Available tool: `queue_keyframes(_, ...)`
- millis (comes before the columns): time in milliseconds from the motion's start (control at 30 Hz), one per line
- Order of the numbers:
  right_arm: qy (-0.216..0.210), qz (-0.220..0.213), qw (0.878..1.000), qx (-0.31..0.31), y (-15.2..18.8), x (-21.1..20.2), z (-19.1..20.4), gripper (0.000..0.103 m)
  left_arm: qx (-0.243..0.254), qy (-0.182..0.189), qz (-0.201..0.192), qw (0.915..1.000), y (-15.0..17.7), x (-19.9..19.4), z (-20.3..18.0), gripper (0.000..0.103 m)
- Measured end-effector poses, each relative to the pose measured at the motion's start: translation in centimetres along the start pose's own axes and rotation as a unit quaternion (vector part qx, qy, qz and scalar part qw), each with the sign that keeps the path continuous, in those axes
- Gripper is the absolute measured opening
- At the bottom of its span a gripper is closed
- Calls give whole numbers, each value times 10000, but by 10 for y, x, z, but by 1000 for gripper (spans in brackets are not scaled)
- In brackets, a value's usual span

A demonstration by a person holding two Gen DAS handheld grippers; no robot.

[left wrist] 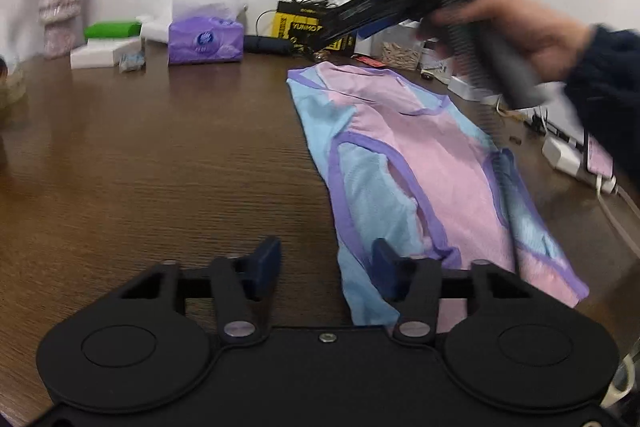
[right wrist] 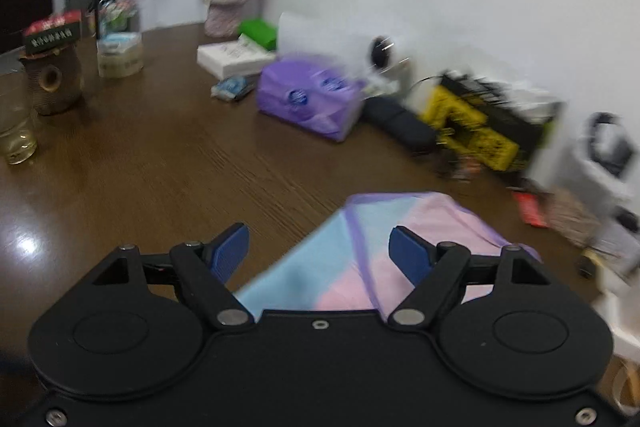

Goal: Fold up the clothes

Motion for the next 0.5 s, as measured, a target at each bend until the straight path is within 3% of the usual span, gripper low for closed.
queue_keyframes(167,332,494,9982,37,-14,76,-15,78,252,244,-14,9994,4,1,-4,43)
queue_keyframes(267,-71,594,9978,278,-10,94,-21,49,449,188,29,9988,5,2,-9,42)
queue_keyframes(367,-182,499,9978,387,-9,96,-24,38,566,255,198,9979,3,5,-14,25)
queue_keyframes(433,-135,456,9981,403,-7,94,-24,5,704,207,254,9970,4,6,-21,15)
queue_keyframes(500,-75,336,9985,422,-7,84,-26,5,747,278,433,9959,6,6,-29,5)
Point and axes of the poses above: each gripper's, at about its wrist camera, not at the fingertips, and x roughly the way its jaws point, z to its left, y to its underside, the point moved 8 cm from there along x, roughly the way its jaws point, and after that the axes turned 12 degrees about z, right-handed, at the moved point
